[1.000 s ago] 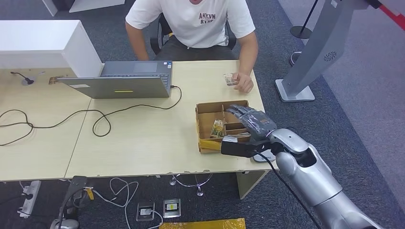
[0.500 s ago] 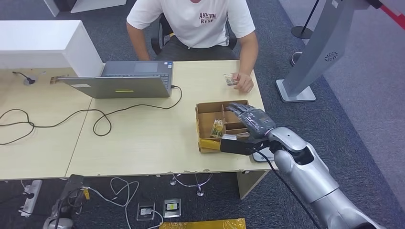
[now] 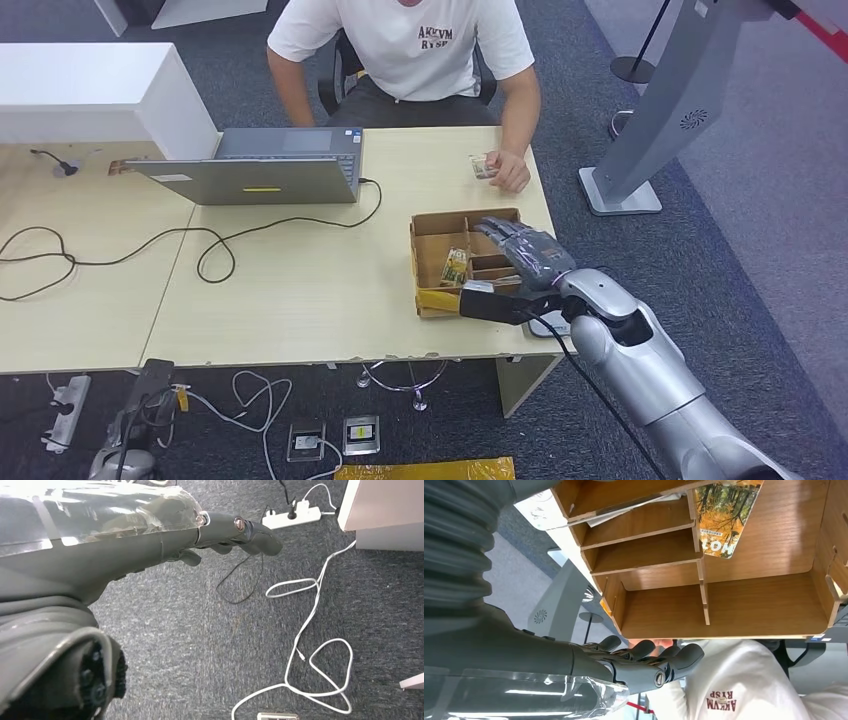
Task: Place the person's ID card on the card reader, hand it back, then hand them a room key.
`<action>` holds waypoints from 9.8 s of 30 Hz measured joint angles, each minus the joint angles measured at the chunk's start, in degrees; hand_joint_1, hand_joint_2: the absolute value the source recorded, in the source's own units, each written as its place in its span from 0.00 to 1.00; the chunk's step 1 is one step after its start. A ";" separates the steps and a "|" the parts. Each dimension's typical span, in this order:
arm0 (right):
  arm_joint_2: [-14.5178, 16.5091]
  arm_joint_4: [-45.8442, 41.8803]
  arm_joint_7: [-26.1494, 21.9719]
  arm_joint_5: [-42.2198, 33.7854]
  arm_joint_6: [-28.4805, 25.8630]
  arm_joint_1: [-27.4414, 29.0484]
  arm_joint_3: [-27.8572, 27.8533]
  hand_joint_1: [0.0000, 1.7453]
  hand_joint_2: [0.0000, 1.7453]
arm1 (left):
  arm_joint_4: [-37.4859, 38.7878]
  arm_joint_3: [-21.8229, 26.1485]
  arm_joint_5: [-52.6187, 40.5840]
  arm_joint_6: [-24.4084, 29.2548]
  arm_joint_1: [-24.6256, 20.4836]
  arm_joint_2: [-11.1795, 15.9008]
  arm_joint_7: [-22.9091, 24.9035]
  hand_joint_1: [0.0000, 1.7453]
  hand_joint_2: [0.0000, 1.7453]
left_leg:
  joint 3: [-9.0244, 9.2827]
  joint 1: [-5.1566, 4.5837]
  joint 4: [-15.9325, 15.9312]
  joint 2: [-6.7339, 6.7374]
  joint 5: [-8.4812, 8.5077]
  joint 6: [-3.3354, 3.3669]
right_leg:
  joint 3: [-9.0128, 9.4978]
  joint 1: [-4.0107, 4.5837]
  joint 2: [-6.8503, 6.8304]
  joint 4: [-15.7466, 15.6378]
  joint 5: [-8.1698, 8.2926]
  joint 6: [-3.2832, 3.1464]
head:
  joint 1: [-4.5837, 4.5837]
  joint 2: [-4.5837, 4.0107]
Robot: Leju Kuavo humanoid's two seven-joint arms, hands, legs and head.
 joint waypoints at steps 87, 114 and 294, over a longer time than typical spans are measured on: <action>3.20 6.31 -5.44 3.27 -0.17 -2.91 -1.10 0.00 1.00 | -2.23 1.61 -28.76 -28.73 -3.96 -1.28 7.91 0.00 0.00 | -2.11 0.06 -0.01 -0.49 1.87 -0.34 | -2.01 0.10 -0.59 0.15 1.64 -0.40 | 0.00 0.00; 3.01 6.57 -1.62 3.08 1.56 -2.83 -1.96 0.00 1.00 | -2.77 0.41 -39.59 -29.83 -7.12 -0.53 12.88 0.00 0.00 | -2.66 0.09 0.00 -0.22 2.11 -0.38 | -2.72 0.15 -0.31 0.13 1.97 -0.50 | 0.02 0.00; 3.63 6.30 -0.04 1.22 -7.29 3.22 -2.70 0.94 1.00 | 0.16 22.42 -48.78 -7.07 16.31 -13.13 -10.82 0.00 1.00 | -2.29 0.06 -0.25 0.86 1.00 -0.57 | -2.79 0.10 0.63 0.28 1.27 -0.88 | 0.14 0.00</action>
